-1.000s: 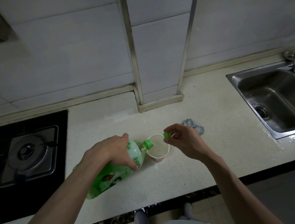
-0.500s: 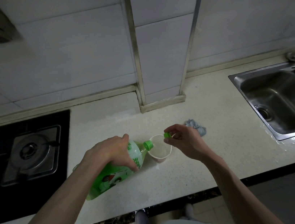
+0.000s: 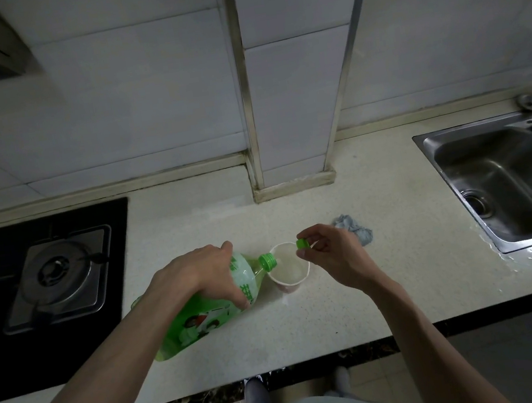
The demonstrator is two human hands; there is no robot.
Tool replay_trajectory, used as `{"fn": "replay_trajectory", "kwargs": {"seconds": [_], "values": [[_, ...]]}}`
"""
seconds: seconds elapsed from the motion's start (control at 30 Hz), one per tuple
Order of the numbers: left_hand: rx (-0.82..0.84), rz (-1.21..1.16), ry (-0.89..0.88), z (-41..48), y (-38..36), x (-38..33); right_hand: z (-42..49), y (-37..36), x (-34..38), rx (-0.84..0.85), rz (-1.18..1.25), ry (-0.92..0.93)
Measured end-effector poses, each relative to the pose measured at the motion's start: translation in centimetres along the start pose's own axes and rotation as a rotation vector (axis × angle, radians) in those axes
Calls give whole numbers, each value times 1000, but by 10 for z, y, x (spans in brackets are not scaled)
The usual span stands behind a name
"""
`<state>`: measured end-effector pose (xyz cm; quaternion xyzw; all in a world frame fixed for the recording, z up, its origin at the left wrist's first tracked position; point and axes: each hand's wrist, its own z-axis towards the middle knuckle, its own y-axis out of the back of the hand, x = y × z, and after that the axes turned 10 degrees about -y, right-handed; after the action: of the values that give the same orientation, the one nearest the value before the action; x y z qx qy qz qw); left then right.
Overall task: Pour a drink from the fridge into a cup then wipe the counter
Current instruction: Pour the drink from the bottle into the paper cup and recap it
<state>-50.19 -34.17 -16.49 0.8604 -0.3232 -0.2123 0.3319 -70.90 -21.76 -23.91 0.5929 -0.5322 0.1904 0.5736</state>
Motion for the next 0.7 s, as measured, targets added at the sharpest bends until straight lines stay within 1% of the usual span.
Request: {"fn": "replay_trajectory", "kwargs": {"seconds": [0.7], "values": [[2, 0, 9, -3, 3, -6, -4, 4, -4, 5, 11, -24]]}}
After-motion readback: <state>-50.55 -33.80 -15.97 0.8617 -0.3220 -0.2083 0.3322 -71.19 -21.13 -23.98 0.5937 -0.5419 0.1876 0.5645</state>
